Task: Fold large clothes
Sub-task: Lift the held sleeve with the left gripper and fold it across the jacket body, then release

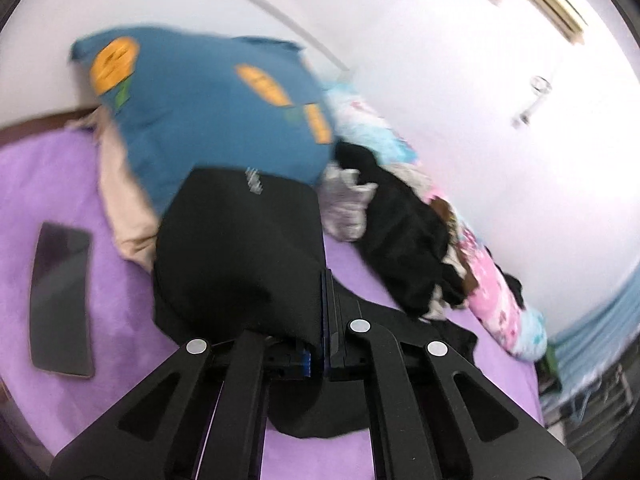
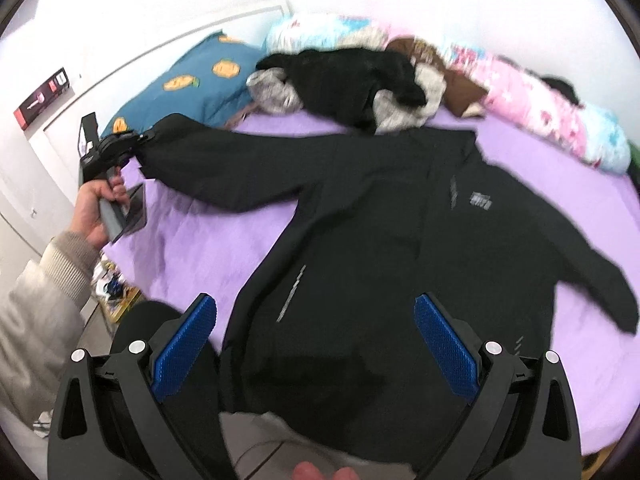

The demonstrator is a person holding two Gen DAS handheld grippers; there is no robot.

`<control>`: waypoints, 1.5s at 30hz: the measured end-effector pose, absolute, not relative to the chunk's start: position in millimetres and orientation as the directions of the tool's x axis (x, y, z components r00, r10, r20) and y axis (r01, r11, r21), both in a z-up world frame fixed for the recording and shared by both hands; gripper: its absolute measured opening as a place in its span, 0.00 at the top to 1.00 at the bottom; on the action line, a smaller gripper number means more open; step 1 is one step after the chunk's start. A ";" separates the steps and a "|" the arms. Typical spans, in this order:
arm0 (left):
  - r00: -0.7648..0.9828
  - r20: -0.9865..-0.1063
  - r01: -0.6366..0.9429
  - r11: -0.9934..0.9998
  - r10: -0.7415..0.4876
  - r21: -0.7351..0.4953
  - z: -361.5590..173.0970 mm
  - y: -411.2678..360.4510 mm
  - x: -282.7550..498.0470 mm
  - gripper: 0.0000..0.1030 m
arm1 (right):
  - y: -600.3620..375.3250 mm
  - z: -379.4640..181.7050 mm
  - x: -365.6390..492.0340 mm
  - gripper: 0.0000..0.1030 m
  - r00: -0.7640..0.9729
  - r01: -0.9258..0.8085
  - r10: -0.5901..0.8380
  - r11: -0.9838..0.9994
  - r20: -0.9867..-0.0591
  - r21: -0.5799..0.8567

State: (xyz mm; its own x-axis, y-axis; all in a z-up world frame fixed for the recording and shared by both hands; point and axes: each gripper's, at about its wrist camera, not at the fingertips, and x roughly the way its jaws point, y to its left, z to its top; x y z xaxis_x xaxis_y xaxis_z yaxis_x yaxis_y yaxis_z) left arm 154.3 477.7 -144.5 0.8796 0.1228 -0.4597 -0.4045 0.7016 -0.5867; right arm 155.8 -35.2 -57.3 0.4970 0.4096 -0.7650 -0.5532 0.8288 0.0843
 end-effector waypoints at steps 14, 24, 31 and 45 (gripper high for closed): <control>0.903 -0.410 -0.293 0.877 0.124 -0.380 -48.4 326.2 176.6 0.98 | -64.7 42.2 160.6 0.05 0.659 -0.597 0.441 0.800 -0.609 -0.066; 0.911 -0.410 -0.170 0.938 0.032 -0.304 -17.9 203.6 195.5 0.98 | -75.7 125.5 155.8 0.05 0.733 -0.609 0.459 0.771 -0.501 -0.185; 0.897 -0.421 -0.214 0.965 0.134 -0.149 -5.5 128.7 209.4 0.98 | -22.7 190.8 210.5 0.05 0.676 -0.654 0.419 0.719 -0.606 -0.234; 0.843 -0.474 -0.230 0.967 0.253 0.108 -28.2 64.8 234.5 0.98 | 252.1 37.2 211.5 0.06 0.647 -0.719 -0.262 0.103 -0.716 -0.687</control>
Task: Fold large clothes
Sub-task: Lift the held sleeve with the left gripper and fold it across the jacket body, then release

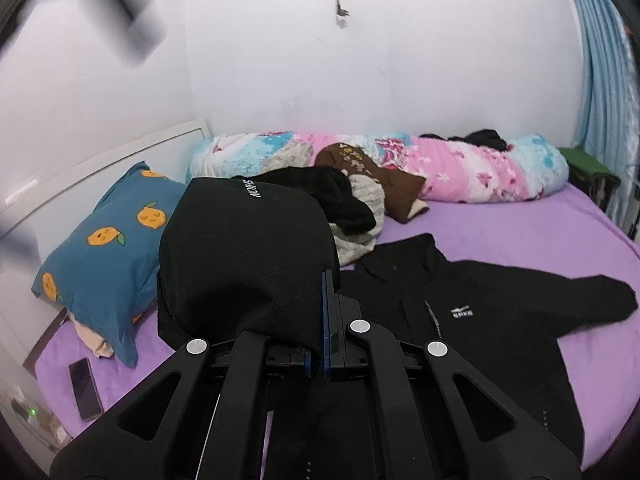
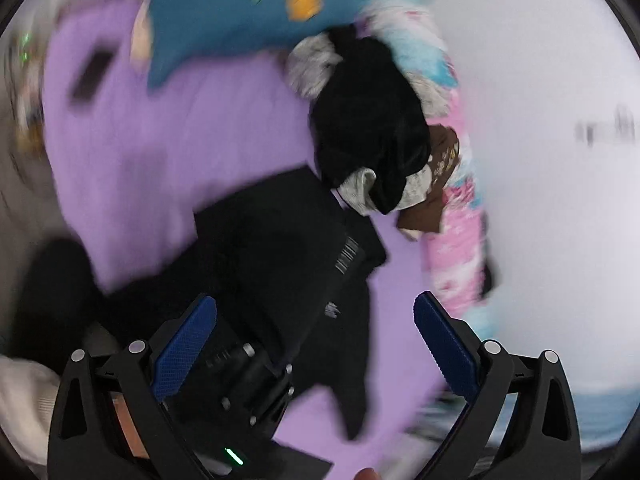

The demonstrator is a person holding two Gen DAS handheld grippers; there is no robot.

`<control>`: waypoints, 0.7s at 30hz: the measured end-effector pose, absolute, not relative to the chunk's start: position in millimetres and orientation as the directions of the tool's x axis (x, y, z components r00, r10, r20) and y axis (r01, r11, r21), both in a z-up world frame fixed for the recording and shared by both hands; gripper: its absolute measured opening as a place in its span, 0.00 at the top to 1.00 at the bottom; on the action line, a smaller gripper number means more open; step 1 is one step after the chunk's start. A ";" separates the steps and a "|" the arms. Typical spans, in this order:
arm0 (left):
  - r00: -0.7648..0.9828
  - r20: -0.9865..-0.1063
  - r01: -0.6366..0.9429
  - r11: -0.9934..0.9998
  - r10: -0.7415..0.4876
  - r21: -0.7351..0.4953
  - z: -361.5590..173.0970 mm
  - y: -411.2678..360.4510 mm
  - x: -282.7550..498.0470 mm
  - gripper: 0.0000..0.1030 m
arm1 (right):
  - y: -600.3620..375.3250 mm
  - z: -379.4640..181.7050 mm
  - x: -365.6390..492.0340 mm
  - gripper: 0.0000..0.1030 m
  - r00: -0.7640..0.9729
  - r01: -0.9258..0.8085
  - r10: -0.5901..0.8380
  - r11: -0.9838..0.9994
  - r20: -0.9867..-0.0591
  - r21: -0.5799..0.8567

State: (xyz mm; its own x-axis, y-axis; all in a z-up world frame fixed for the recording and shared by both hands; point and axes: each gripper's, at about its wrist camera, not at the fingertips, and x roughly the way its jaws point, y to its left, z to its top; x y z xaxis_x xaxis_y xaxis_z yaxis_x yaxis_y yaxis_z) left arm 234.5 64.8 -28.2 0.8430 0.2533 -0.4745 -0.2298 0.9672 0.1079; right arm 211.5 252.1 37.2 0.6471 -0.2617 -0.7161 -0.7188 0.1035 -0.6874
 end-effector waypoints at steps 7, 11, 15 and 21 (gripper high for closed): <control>0.804 -0.499 -0.256 0.946 0.322 0.198 -31.2 45.8 243.6 0.97 | 278.0 -62.4 218.6 0.06 0.803 -0.484 -0.428 -0.061 -0.415 -0.873; 0.797 -0.511 -0.264 0.947 0.322 0.184 -28.0 40.4 249.5 0.97 | 275.5 -86.7 221.2 0.06 0.840 -0.355 -0.455 -0.048 -0.296 -0.934; 0.796 -0.517 -0.257 0.949 0.314 0.180 -28.7 35.5 251.7 0.97 | 261.3 -103.6 233.8 0.06 0.788 -0.387 -0.519 -0.001 -0.331 -0.922; 0.780 -0.535 -0.265 0.946 0.323 0.185 -28.3 27.5 260.6 0.97 | 243.3 -115.4 247.5 0.35 0.781 -0.384 -0.532 0.001 -0.326 -0.923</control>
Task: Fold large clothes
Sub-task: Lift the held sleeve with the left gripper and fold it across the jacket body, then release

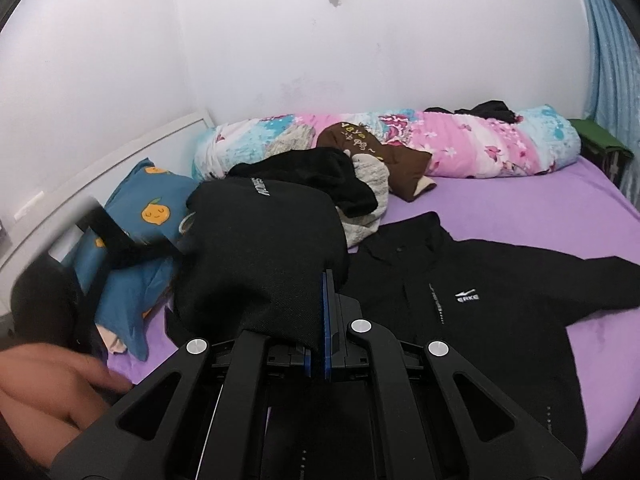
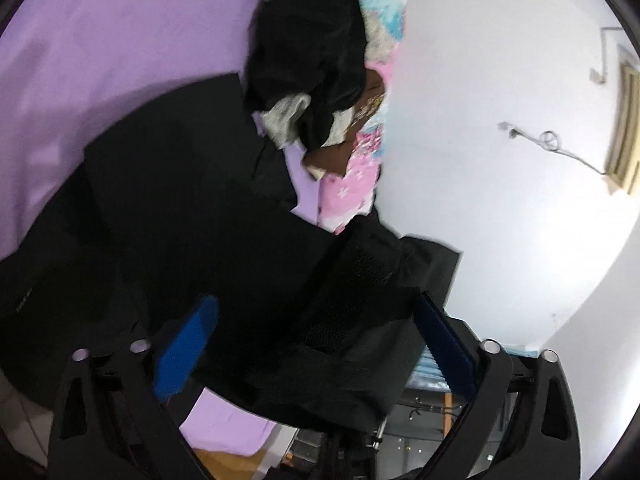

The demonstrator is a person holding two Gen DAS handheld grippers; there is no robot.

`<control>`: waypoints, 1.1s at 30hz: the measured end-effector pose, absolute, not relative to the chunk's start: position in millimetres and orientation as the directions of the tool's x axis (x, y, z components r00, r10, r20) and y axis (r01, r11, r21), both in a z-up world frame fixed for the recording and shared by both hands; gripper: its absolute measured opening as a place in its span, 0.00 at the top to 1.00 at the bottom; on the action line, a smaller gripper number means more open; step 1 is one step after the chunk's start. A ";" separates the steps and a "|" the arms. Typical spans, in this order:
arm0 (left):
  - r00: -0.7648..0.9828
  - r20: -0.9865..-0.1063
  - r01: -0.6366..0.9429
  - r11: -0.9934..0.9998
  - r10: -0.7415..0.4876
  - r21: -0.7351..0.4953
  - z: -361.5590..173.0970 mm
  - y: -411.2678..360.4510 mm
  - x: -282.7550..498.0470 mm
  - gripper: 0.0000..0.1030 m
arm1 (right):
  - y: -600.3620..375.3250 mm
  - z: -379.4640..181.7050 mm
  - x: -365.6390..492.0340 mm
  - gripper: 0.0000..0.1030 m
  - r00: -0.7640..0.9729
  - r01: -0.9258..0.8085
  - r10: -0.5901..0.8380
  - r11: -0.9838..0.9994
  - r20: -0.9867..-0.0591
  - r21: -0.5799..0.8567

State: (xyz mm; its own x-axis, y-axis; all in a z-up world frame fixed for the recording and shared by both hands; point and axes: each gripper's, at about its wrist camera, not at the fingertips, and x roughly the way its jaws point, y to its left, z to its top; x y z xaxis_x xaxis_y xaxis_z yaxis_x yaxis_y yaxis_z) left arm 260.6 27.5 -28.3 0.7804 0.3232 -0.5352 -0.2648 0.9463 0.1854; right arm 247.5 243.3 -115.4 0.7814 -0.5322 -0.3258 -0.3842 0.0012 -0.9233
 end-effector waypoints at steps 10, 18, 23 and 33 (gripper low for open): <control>0.768 -0.554 -0.237 0.947 0.321 0.218 -40.6 11.1 264.9 0.97 | 234.9 -62.0 247.2 0.80 0.781 -0.455 -0.405 0.150 -0.475 -0.878; 0.773 -0.542 -0.239 0.943 0.329 0.232 -45.4 7.9 264.2 0.88 | 174.9 45.0 270.7 0.97 0.774 -0.455 -0.243 0.427 -0.584 -0.781; 0.788 -0.521 -0.242 0.943 0.328 0.228 -46.8 -0.1 260.6 0.77 | 105.1 82.4 300.3 0.97 0.723 -0.472 -0.161 0.595 -0.672 -0.651; 0.830 -0.450 -0.217 0.934 0.330 0.285 -47.9 -31.9 233.1 0.50 | -26.3 80.5 338.3 0.97 0.560 -0.487 0.088 0.839 -0.824 -0.242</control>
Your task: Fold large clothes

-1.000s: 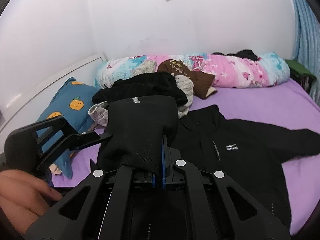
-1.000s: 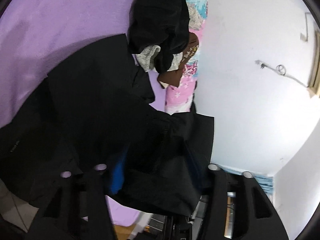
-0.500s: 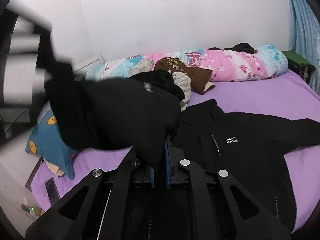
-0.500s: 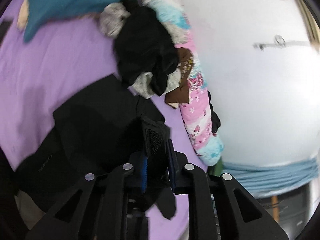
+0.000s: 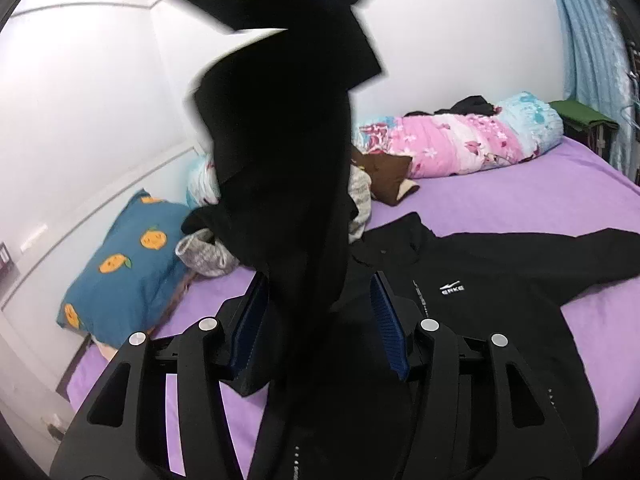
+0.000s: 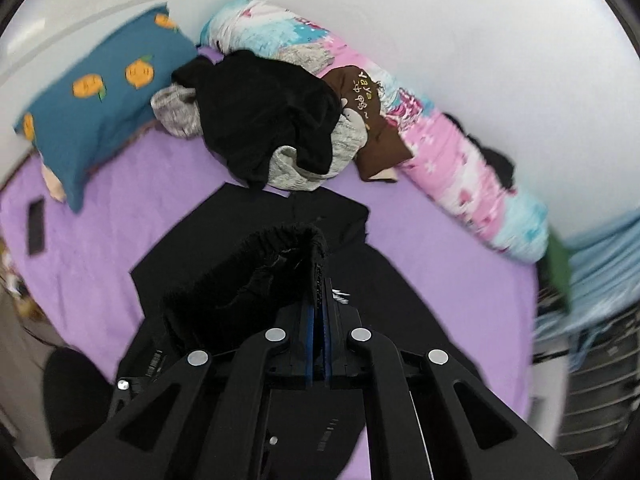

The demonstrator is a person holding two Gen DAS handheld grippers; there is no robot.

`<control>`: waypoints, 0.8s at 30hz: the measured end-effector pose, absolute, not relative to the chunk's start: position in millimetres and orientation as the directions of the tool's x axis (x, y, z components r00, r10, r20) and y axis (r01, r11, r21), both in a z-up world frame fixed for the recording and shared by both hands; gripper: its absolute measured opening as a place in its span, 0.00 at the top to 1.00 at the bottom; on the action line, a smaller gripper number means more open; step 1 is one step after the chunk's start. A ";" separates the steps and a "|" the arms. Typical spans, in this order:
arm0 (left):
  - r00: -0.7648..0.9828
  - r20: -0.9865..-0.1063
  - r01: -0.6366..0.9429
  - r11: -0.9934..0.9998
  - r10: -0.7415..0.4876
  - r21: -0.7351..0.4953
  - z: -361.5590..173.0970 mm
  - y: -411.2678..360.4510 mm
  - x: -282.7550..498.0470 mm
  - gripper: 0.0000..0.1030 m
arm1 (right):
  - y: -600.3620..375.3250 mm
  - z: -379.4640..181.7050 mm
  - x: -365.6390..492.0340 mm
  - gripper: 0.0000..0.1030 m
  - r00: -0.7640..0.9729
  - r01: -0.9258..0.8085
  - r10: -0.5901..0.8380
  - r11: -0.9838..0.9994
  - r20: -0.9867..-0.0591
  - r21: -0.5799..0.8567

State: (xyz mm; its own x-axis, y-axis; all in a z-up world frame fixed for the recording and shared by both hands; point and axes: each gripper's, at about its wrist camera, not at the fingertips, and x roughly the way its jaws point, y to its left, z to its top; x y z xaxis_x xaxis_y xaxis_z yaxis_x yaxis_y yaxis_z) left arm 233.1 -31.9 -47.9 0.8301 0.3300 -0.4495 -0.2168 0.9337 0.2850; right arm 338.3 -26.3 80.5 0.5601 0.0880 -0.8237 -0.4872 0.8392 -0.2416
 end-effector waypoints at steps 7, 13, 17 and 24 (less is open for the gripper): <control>0.868 -0.408 -0.154 0.934 0.284 0.322 -46.3 -45.2 207.1 0.37 | -111.4 71.8 362.9 0.97 0.551 -0.414 0.215 0.909 -0.806 -0.041; 0.876 -0.455 -0.053 0.970 0.160 0.239 -55.2 -36.2 190.6 0.28 | -174.5 42.1 377.4 0.97 0.584 -0.370 0.251 0.929 -0.772 0.022; 0.851 -0.509 -0.055 0.985 0.130 0.161 -69.6 -13.3 195.3 0.18 | -222.1 -11.2 396.9 0.97 0.534 -0.312 0.261 0.945 -0.804 0.099; 0.747 -0.662 -0.067 0.997 0.066 0.024 -110.6 29.4 222.8 0.06 | -294.5 -130.5 424.2 0.97 0.428 -0.175 0.304 0.952 -0.851 0.252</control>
State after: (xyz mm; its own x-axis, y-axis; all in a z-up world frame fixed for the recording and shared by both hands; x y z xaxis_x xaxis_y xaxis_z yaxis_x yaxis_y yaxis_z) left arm 222.8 29.4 -110.6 0.7467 0.0660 -0.6619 -0.0671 0.9975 0.0238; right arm 424.2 -294.5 -130.5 0.4281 0.3043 -0.8510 -0.1749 0.9517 0.2523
